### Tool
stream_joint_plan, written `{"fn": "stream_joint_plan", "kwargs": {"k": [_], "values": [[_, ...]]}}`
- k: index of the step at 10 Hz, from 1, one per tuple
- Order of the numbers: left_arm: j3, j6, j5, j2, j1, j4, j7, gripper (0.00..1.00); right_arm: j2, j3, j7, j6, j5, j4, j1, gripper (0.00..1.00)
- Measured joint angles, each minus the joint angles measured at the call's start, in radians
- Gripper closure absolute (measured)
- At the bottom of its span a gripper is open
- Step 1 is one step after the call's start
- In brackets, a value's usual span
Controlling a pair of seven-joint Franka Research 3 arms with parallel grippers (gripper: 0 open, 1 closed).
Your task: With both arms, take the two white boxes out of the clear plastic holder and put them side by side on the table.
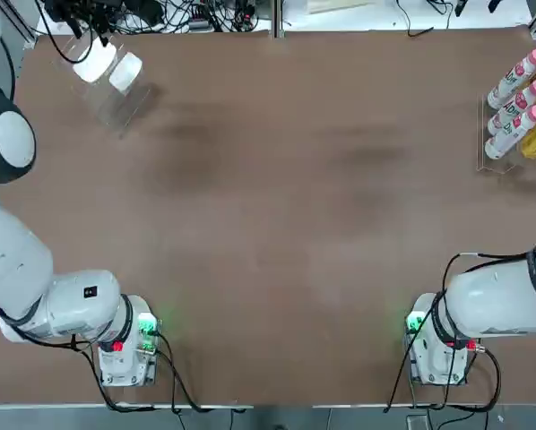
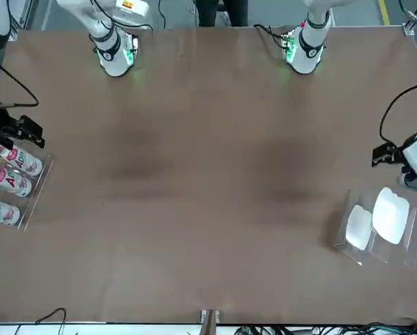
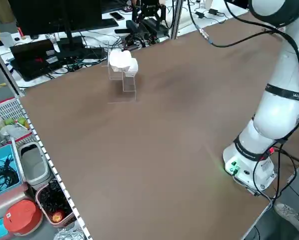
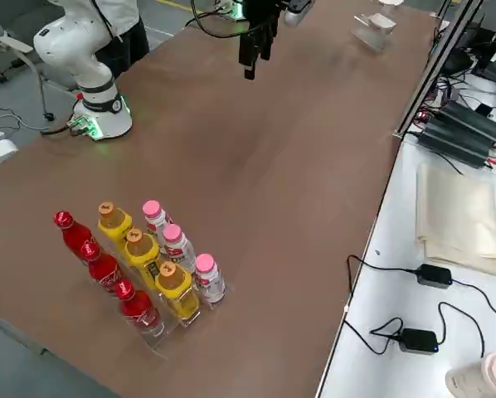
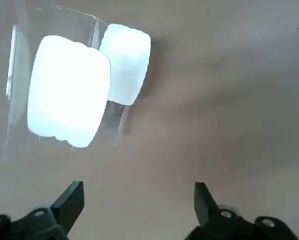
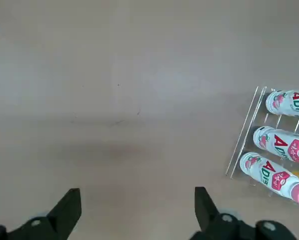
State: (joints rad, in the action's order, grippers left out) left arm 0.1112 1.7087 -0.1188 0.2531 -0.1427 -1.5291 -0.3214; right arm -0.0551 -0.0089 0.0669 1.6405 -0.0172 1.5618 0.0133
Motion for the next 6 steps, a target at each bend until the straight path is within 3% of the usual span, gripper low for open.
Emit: {"fn": "stream_joint_plan", "kwargs": {"k": [6], "values": [[-0.001, 0.104, -0.139, 0.152, -0.004, -0.017, -0.1, 0.2, 0.0, 0.0, 0.0, 0.0, 0.0, 0.0, 0.0, 0.0]]}}
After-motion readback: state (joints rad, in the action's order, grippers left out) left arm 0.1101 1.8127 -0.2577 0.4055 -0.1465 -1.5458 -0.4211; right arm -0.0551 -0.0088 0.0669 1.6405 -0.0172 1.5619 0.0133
